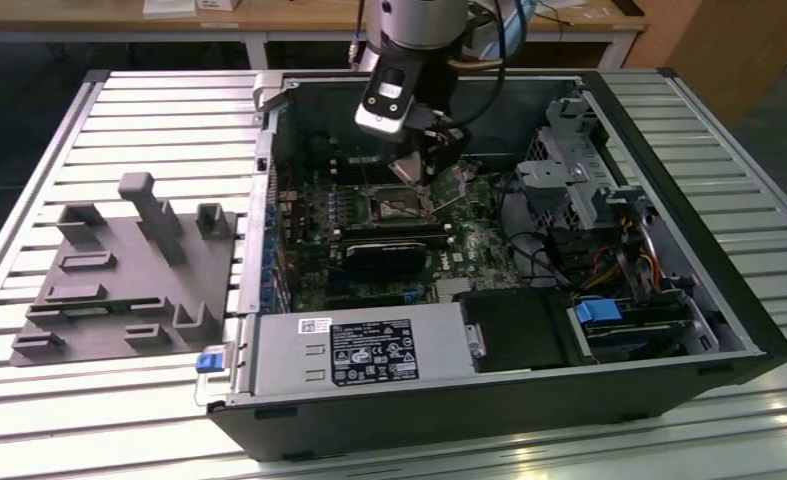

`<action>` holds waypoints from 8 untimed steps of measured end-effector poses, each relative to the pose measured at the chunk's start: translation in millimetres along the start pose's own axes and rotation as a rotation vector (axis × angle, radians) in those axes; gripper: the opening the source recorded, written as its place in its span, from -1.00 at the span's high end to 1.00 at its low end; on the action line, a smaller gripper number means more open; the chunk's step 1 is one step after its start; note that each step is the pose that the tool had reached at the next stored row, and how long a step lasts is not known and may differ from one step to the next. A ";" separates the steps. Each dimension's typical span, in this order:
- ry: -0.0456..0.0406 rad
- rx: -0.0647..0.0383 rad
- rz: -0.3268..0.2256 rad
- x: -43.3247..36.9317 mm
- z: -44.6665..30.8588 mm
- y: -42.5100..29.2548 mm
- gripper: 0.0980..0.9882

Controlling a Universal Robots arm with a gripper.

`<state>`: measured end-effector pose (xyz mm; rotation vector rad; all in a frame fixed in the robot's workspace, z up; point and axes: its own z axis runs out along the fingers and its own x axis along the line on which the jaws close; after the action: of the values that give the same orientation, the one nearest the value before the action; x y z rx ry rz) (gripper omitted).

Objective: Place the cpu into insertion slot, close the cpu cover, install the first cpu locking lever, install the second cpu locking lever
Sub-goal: 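Place the cpu into insertion slot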

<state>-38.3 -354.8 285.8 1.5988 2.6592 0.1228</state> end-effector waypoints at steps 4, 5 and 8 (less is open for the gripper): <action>-0.0064 -0.001 0.073 0.0 0.8 -0.1 0.01; -0.0079 -0.001 0.091 0.0 1.0 -0.1 0.01; -0.0126 -0.001 0.145 0.0 1.6 -0.2 0.01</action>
<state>-38.3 -354.8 284.2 1.7846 2.5316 0.1181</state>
